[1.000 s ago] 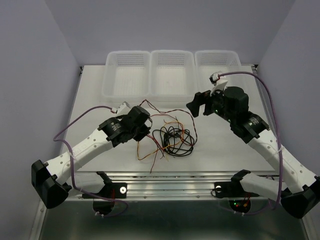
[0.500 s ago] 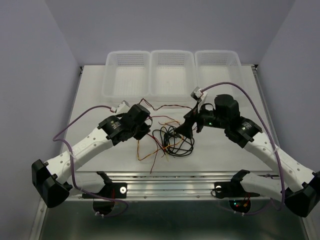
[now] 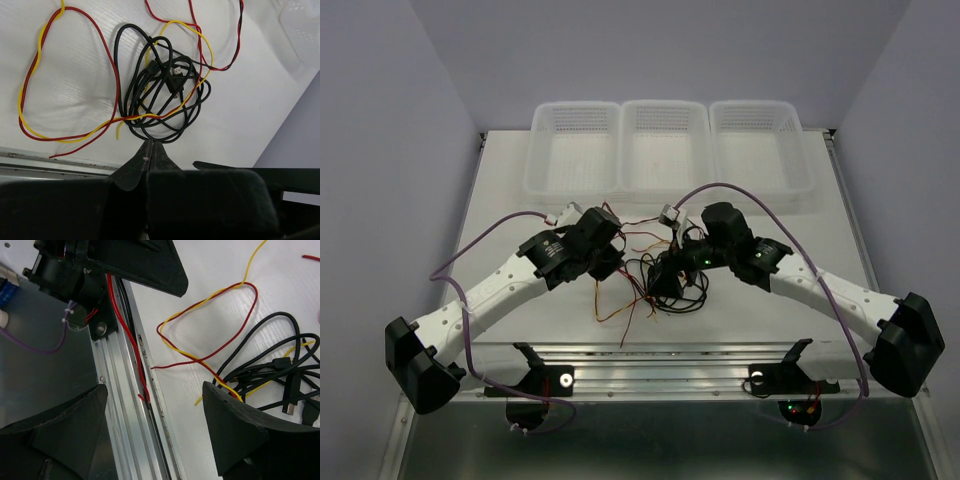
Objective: Untangle the cables
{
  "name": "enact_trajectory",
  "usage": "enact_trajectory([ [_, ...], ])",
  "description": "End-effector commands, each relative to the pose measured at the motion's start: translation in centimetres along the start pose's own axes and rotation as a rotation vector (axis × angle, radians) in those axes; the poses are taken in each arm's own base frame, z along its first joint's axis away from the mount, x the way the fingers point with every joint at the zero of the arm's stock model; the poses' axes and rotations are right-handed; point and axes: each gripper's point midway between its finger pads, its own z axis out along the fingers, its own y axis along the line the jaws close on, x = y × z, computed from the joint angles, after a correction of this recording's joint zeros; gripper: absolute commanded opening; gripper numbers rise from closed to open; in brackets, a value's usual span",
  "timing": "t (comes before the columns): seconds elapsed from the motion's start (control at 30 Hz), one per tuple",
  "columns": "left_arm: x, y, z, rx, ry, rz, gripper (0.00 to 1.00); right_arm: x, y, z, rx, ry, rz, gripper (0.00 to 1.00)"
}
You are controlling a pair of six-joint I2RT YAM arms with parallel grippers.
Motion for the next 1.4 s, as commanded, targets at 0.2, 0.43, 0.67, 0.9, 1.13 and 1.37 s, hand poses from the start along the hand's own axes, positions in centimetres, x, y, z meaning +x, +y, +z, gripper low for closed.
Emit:
enact_trajectory([
  [0.2,0.3,-0.4,0.2,0.024,0.019,-0.002,0.0,-0.8,1.5,1.8,-0.125,-0.041,-0.009,0.67],
  [0.43,0.5,-0.3,0.4,0.015,0.028,0.006,0.0,-0.1,1.6,2.5,-0.148,-0.017,0.009,0.52],
  [0.67,0.6,-0.1,0.5,0.013,0.029,0.004,0.0,0.5,1.7,2.7,-0.148,0.009,0.02,0.38],
  [0.9,0.6,0.1,0.6,0.012,0.03,0.002,0.0,0.8,1.7,2.9,-0.159,0.024,0.036,0.32],
  [1.13,0.6,0.4,0.6,0.001,0.027,0.009,0.0,0.5,1.7,2.6,-0.144,0.021,0.026,0.23],
  [1.37,0.6,0.4,0.4,0.006,0.027,0.011,0.0,0.6,1.7,2.5,-0.137,0.025,0.02,0.01],
])
